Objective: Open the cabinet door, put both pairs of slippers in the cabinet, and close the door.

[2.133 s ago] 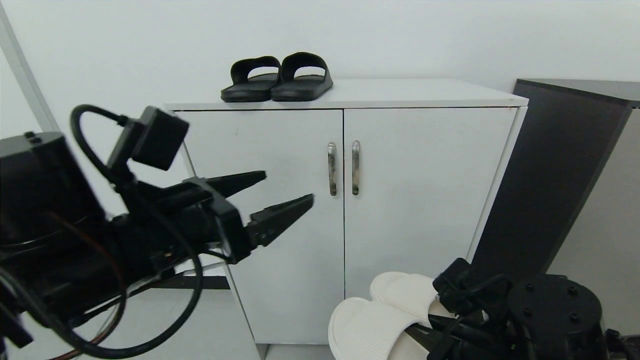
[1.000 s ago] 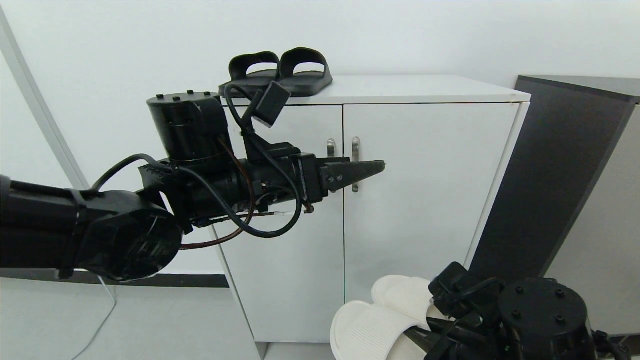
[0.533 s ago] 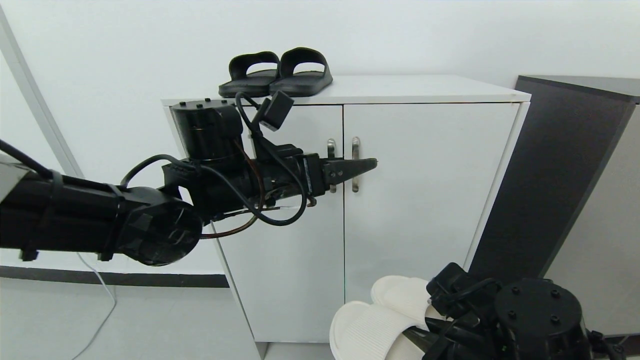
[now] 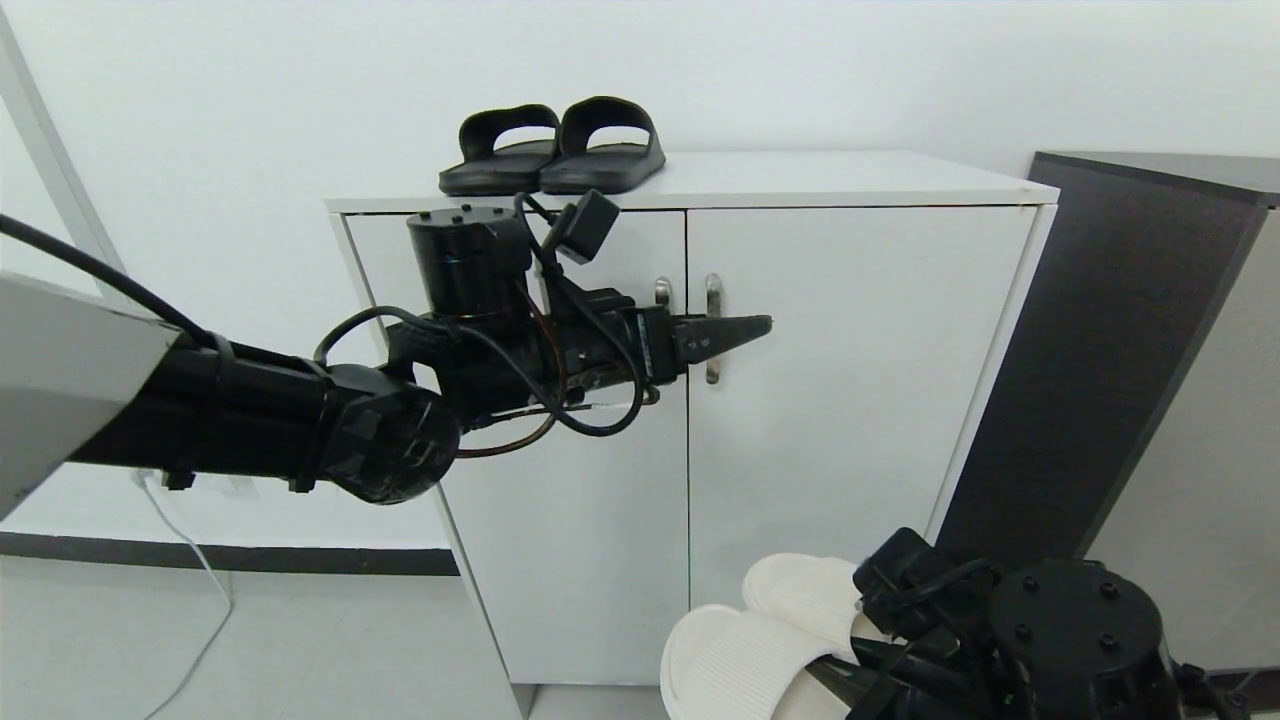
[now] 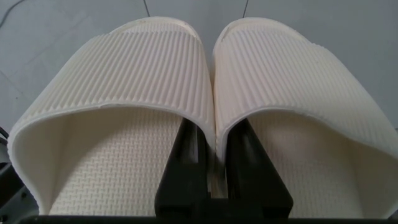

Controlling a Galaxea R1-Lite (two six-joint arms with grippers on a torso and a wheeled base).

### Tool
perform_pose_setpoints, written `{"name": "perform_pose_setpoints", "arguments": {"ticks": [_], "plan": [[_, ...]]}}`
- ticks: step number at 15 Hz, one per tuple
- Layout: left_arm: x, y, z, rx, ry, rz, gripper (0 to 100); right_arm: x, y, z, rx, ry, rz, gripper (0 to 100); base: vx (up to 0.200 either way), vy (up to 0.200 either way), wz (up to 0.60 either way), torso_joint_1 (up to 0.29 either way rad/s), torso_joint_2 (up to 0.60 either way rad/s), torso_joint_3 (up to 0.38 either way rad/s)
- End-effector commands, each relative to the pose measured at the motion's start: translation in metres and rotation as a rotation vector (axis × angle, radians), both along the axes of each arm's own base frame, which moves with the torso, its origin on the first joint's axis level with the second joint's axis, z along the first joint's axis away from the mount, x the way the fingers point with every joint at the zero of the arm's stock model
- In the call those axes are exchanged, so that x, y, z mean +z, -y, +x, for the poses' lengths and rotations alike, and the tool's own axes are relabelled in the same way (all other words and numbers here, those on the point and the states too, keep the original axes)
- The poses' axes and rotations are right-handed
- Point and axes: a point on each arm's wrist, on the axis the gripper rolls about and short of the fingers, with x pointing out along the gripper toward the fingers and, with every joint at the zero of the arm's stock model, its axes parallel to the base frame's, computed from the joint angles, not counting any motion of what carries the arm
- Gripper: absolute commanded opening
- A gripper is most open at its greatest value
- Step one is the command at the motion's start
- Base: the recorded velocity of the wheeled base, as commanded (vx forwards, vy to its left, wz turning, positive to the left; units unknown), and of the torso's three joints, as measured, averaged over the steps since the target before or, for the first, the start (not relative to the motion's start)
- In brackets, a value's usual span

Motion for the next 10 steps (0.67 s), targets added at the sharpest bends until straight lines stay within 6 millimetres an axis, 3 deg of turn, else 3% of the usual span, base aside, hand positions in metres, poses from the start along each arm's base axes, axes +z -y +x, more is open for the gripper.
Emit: {"name": "perform_pose_setpoints", "arguments": {"ticks": [1,3,4,10], "plan": [[-0.0035,0.003,0.0046,0.003,-0.017,0.009,100,-0.0001,-0.0002,0.0,0.0,0.0,0.0,0,0.0,0.0,0.0,0.0,0.0,0.0],[-0.0021,0.0037,0.0046,0.001,-0.014,0.007,100,-0.0004,0.0,-0.0001,0.0,-0.001,-0.001,0,0.0,0.0,0.0,0.0,0.0,0.0],[-0.0017,0.0037,0.0047,0.001,-0.013,0.006,0,-0.0004,0.0,-0.0001,0.0,-0.001,-0.001,0,0.0,0.0,0.0,0.0,0.0,0.0],[-0.0024,0.0075,-0.0023,-0.019,-0.014,0.01,0,-0.0027,0.0025,-0.0025,0.008,-0.009,-0.009,0,0.0,0.0,0.0,0.0,0.0,0.0]]}}
